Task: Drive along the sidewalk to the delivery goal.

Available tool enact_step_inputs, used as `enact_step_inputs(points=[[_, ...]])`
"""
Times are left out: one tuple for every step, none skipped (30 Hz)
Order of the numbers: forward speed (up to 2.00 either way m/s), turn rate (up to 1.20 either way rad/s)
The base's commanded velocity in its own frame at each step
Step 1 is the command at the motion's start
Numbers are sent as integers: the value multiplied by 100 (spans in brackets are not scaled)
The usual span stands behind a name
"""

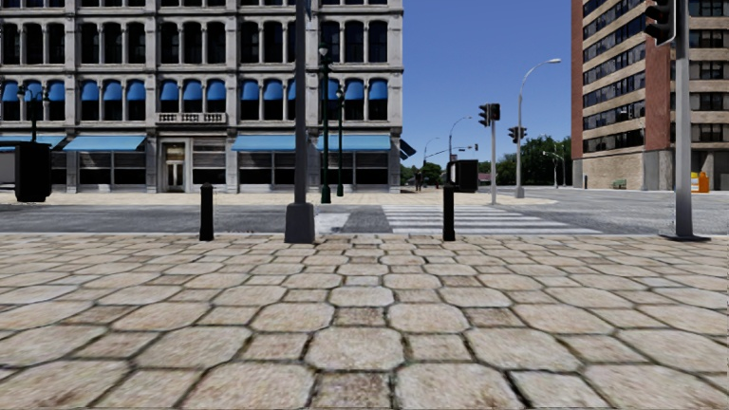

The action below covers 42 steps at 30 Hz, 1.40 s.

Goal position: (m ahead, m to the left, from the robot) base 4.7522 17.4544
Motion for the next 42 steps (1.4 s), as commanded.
enact_step_inputs(points=[[200, 42], [200, 42], [200, 54], [200, 67], [200, 73], [200, 79], [200, 82], [200, 82], [200, 84], [200, 84], [200, 84], [200, 84], [200, 86], [200, 86], [200, 97], [200, 104], [200, 106], [200, 106], [200, 106], [200, 106], [200, 106], [200, 106], [200, 106], [200, 106], [200, 106], [200, 106], [200, 107], [200, 114], [200, 120], [200, 120], [200, 120], [200, 120], [200, 120], [200, 120], [200, 120], [200, 120], [200, 120], [200, 120], [200, 120], [200, 120], [200, 120], [200, 120]])
